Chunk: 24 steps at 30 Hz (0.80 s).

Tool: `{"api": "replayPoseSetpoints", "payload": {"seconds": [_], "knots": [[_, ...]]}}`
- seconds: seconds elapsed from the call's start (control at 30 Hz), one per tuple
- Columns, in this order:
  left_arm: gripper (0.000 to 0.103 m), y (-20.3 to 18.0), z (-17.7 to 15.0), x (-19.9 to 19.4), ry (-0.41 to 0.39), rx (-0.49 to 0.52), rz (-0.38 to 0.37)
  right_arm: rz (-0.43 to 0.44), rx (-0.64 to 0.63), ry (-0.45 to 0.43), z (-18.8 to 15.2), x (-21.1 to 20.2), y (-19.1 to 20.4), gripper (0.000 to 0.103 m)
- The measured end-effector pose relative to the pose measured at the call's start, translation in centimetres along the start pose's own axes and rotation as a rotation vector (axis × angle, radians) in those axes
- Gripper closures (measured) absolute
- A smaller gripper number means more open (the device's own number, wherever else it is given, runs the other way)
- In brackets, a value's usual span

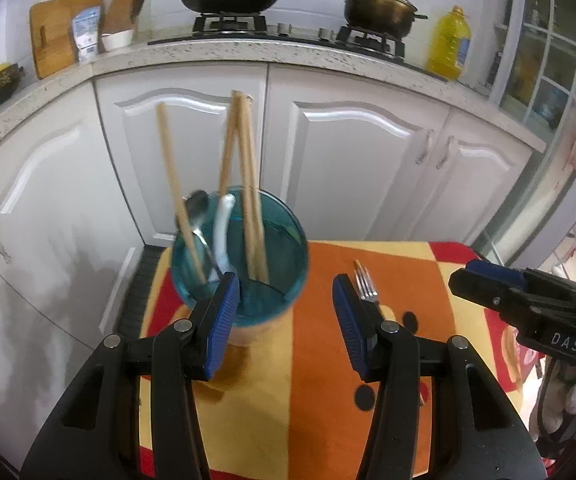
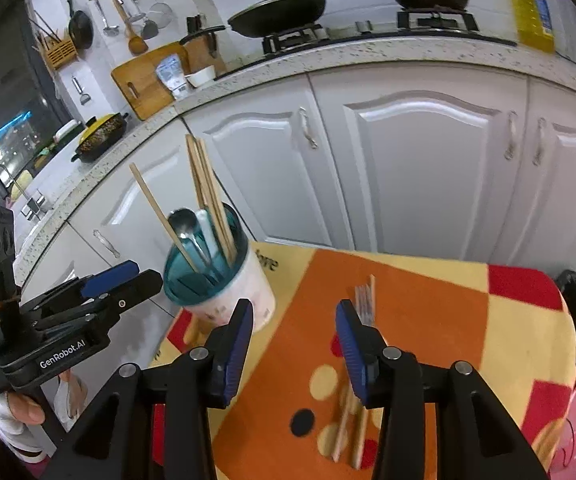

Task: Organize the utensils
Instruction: 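Move both tools back from the cup toward the fork and chopstick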

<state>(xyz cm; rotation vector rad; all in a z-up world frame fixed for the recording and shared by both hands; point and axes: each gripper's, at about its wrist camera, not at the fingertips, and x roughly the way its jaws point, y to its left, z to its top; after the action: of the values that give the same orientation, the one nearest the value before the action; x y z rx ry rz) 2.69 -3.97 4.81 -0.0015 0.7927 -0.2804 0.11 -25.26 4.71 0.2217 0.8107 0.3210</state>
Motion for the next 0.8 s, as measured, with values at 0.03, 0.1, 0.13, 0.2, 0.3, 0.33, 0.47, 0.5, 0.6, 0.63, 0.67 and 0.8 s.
{"api": "replayPoseSetpoints", "payload": {"seconds": [0.03, 0.1, 0.13, 0.2, 0.3, 0.33, 0.47, 0.5, 0.6, 0.63, 0.67, 0.8], "knots": [[0.055, -0.4, -0.2, 0.1, 0.004, 0.005, 0.000, -0.002, 0.009, 0.000, -0.3, -0.2, -0.3, 0.061], [0.055, -1.0, -0.5, 0.2, 0.010, 0.011, -0.003, -0.012, 0.025, 0.000, -0.8, -0.6, -1.0, 0.061], [0.055, -1.4, -0.7, 0.3, 0.014, 0.014, -0.006, -0.016, 0.029, 0.001, -1.0, -0.8, -1.2, 0.061], [0.055, -1.9, -1.1, 0.5, 0.018, 0.019, -0.006, -0.027, 0.038, 0.004, -1.6, -1.1, -1.8, 0.061], [0.055, -2.7, -1.6, 1.0, 0.031, 0.033, -0.001, -0.040, 0.052, 0.014, -2.3, -1.2, -2.6, 0.061], [0.055, -3.0, -1.8, 1.1, 0.036, 0.036, -0.002, -0.043, 0.056, 0.018, -2.6, -1.1, -2.8, 0.061], [0.055, -3.5, -2.3, 1.7, 0.051, 0.039, -0.003, -0.058, 0.058, 0.048, -3.7, -0.4, -3.6, 0.061], [0.055, -3.5, -2.4, 1.9, 0.056, 0.038, -0.004, -0.062, 0.056, 0.057, -3.9, -0.1, -3.7, 0.061], [0.055, -3.5, -2.7, 2.4, 0.073, 0.036, -0.006, -0.073, 0.058, 0.094, -4.7, 1.3, -4.5, 0.061], [0.055, -3.5, -2.9, 2.6, 0.078, 0.035, -0.005, -0.072, 0.063, 0.101, -4.9, 1.6, -4.6, 0.061], [0.055, -3.5, -3.0, 2.8, 0.082, 0.033, -0.005, -0.067, 0.072, 0.113, -5.2, 2.1, -4.9, 0.061], [0.055, -3.0, -3.6, 3.6, 0.104, 0.023, 0.005, -0.068, 0.084, 0.148, -5.8, 4.0, -5.5, 0.061]]}}
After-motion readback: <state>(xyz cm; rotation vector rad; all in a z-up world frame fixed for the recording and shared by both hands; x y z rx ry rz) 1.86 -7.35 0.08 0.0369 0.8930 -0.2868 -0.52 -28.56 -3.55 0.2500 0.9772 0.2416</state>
